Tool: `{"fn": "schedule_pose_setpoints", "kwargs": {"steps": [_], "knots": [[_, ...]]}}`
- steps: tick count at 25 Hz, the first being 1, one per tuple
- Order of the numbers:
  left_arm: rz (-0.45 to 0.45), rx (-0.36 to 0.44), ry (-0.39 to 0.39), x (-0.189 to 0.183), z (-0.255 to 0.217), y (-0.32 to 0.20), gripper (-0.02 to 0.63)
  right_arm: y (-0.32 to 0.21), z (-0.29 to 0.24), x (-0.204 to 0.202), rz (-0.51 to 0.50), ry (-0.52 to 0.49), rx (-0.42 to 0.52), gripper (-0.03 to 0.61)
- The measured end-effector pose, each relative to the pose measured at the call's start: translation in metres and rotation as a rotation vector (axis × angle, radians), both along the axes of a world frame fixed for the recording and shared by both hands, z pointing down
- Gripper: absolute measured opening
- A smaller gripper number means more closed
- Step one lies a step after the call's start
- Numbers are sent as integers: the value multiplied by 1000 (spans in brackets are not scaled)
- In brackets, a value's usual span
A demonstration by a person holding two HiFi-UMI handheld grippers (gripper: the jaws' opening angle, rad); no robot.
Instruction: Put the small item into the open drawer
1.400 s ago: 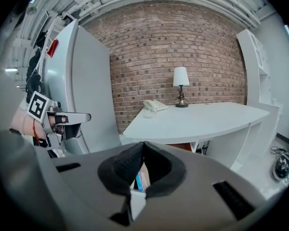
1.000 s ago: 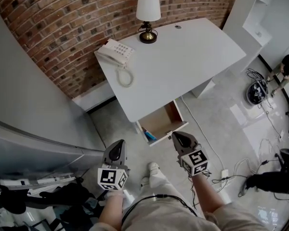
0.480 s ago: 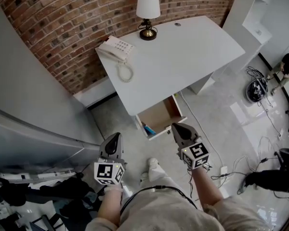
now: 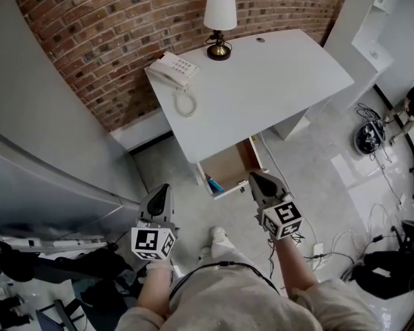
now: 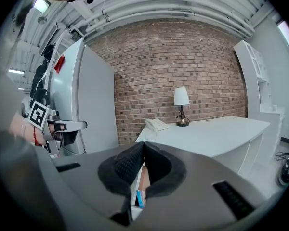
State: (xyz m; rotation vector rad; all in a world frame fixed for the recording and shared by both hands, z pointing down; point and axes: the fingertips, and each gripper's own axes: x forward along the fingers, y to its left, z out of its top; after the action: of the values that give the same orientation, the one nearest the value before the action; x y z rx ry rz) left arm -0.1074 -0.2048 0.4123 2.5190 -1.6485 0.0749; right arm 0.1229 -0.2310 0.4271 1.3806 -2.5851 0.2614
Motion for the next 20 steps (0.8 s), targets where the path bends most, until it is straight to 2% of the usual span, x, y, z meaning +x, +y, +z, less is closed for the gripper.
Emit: {"fn": "schedule_pose_setpoints", "kwargs": {"steps": [20], "knots": [[-51,70,-6,-21,-31,2,5,0,-29,-5,-16,-26,63,6]]}}
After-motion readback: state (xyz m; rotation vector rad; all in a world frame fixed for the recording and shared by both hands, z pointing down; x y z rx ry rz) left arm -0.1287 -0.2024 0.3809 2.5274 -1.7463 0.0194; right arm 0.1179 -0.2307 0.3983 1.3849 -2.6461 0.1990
